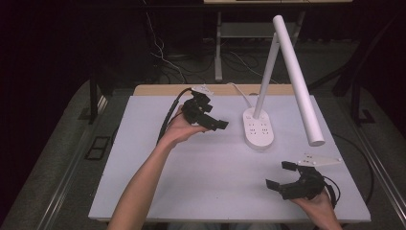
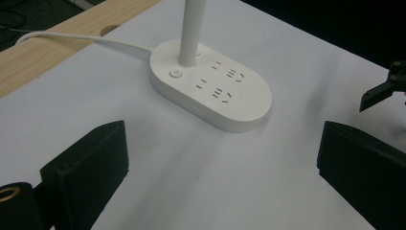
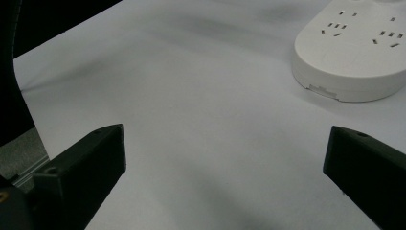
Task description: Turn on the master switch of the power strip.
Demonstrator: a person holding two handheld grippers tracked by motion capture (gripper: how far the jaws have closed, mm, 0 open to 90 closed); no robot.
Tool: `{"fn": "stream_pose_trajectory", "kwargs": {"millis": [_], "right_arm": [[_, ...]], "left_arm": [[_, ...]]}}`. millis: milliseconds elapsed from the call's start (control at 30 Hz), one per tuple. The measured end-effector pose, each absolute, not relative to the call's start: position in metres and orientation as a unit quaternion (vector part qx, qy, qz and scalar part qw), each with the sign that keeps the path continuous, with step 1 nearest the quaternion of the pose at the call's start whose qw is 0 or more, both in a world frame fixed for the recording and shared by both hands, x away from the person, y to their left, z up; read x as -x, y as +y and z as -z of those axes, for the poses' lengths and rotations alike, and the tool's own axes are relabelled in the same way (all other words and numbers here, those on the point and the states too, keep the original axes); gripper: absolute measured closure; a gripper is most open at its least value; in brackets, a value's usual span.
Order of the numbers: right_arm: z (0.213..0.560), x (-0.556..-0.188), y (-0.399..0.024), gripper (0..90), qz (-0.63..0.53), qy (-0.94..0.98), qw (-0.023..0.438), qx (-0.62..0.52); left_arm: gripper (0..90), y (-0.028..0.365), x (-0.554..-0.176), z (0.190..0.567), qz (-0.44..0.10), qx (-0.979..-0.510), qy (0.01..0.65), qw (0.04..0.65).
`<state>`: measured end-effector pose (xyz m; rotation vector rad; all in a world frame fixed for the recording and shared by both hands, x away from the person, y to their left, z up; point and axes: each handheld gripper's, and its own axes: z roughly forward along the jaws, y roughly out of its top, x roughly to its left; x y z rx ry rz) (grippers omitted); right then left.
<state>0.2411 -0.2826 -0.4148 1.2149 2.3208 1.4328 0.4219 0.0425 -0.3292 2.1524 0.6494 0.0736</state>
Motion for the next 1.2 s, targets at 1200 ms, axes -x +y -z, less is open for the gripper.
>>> {"fn": "stream_pose_trajectory", "kwargs": {"millis": [1200], "right_arm": [[0.415, -0.241, -0.284, 0.2, -0.478, 0.775, 0.076, -0.407]], "left_arm": [[10.5, -0.004, -0.468, 0.333, -0.028, -0.873, 0.265, 0.408]]}}
